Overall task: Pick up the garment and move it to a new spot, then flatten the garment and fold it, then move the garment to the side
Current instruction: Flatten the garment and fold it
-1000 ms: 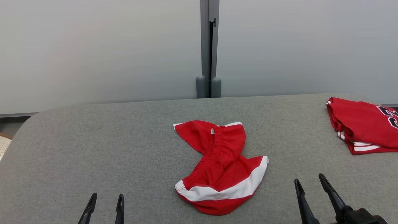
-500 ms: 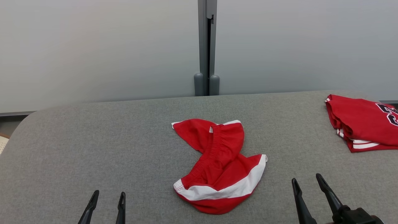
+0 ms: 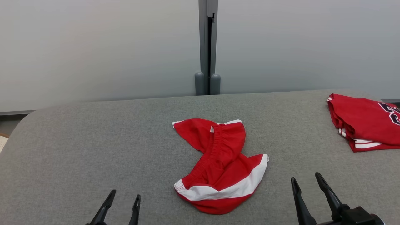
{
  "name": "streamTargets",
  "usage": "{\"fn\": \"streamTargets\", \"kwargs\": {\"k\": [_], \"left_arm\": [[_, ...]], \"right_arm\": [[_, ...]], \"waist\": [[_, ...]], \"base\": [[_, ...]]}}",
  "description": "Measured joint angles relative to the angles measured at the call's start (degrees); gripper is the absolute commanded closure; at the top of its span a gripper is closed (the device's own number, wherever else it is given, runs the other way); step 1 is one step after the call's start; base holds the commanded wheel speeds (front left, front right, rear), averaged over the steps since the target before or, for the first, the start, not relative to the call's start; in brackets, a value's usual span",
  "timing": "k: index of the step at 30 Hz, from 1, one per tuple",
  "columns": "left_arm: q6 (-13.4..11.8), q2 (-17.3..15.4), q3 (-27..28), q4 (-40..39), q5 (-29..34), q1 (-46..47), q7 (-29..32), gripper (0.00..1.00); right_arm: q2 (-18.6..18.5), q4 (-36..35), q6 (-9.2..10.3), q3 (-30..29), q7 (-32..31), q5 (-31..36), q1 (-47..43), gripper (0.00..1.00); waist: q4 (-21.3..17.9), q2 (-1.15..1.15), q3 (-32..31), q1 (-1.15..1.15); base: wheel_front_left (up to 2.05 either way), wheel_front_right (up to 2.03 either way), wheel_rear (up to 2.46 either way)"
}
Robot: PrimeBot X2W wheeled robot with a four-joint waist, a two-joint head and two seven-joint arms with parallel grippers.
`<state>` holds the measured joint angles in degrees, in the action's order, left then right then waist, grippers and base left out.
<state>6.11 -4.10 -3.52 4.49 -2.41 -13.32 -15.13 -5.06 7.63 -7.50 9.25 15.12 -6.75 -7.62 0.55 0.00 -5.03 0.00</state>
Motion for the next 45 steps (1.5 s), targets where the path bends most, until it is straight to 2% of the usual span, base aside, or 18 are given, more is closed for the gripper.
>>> {"fn": "streamTargets", "kwargs": {"k": [5, 9, 12, 20, 25, 29, 30, 31, 32, 34, 37, 39, 45], "left_arm": [[1.2, -5.8, -10.7, 9.5, 0.1, 8.4, 0.0, 0.00], [1.4, -10.8, -25.5, 17.3, -6.3, 18.2, 1.7, 0.00], [1.4, -13.6, -33.1, 20.6, -12.1, 25.9, 3.8, 0.00], [1.4, -18.1, -47.6, 25.2, -24.7, 39.7, 8.9, 0.00], [1.4, -20.6, -55.3, 24.7, -32.7, 44.0, 10.9, 0.00], [1.4, -22.3, -59.8, 24.4, -36.3, 46.5, 11.3, 0.00], [1.4, -22.5, -60.8, 24.3, -37.2, 46.9, 11.3, 0.04], [1.4, -22.7, -62.0, 24.2, -37.7, 47.2, 11.3, 0.16], [1.4, -22.8, -63.2, 24.1, -38.1, 47.6, 11.3, 0.21], [1.4, -22.9, -65.0, 23.8, -39.8, 48.2, 11.3, 0.52], [1.4, -23.3, -66.9, 23.6, -41.2, 49.1, 11.1, 0.72], [1.4, -23.6, -67.9, 23.5, -41.2, 49.7, 10.7, 1.00], [1.4, -24.3, -68.9, 22.9, -42.1, 50.3, 7.1, 1.00]], "right_arm": [[-0.6, 0.1, 0.00, 1.3, 0.0, -0.3, 1.6, 0.00], [-1.7, -0.1, 0.00, 2.9, 0.0, -0.4, 3.3, 0.00], [-2.6, -0.4, 0.00, 3.6, 0.0, -0.7, 4.3, 0.00], [-4.0, -0.8, 0.00, 4.0, 0.0, -0.9, 7.0, 0.00], [-4.4, -0.9, 0.00, 3.7, 0.0, -1.1, 7.9, 0.00], [-4.4, -0.9, 0.00, 3.5, 0.0, -1.1, 8.3, 0.00], [-4.4, -0.9, 0.00, 3.5, 0.0, -1.1, 8.5, 0.00], [-4.3, -0.9, 0.00, 3.4, 0.0, -1.1, 8.5, 0.00], [-4.1, -1.0, 0.00, 3.4, 0.0, -1.1, 8.5, 0.00], [-4.0, -1.0, 0.00, 3.3, 0.0, -1.3, 8.5, 0.00], [-3.9, -1.0, 0.00, 3.3, 0.0, -1.3, 8.6, 0.00], [-3.9, -1.1, 0.00, 3.2, 0.0, -1.3, 8.7, 0.00], [-3.9, -1.1, 0.00, 3.0, 0.0, -1.3, 8.7, 0.00]], "waist": [[-0.2, 0.00, 1.9, 0.00], [-0.6, 0.00, 4.0, 0.00], [-1.0, 0.00, 5.8, 0.00], [-2.3, 0.00, 11.7, 0.00], [-3.1, 0.00, 14.1, 0.00], [-3.5, 0.00, 14.5, 0.00], [-3.6, 0.00, 14.5, 0.00], [-3.7, 0.00, 14.5, 0.00], [-3.8, 0.00, 14.5, 0.00], [-3.9, 0.00, 14.5, 0.00], [-3.9, 0.00, 14.6, 0.00], [-3.9, 0.00, 14.6, 0.00], [-3.8, 0.00, 14.2, 0.00]], "base": [[0.00, 0.00, 0.00], [0.00, 0.00, 0.00], [0.00, 0.00, 0.00], [0.00, 0.00, 0.00], [0.00, 0.00, 0.00], [0.00, 0.00, 0.00], [0.00, 0.00, 0.00], [0.00, 0.00, 0.00], [0.00, 0.00, 0.00], [0.00, 0.00, 0.00], [0.00, 0.00, 0.00], [0.00, 0.00, 0.00], [0.00, 0.00, 0.00]]}}
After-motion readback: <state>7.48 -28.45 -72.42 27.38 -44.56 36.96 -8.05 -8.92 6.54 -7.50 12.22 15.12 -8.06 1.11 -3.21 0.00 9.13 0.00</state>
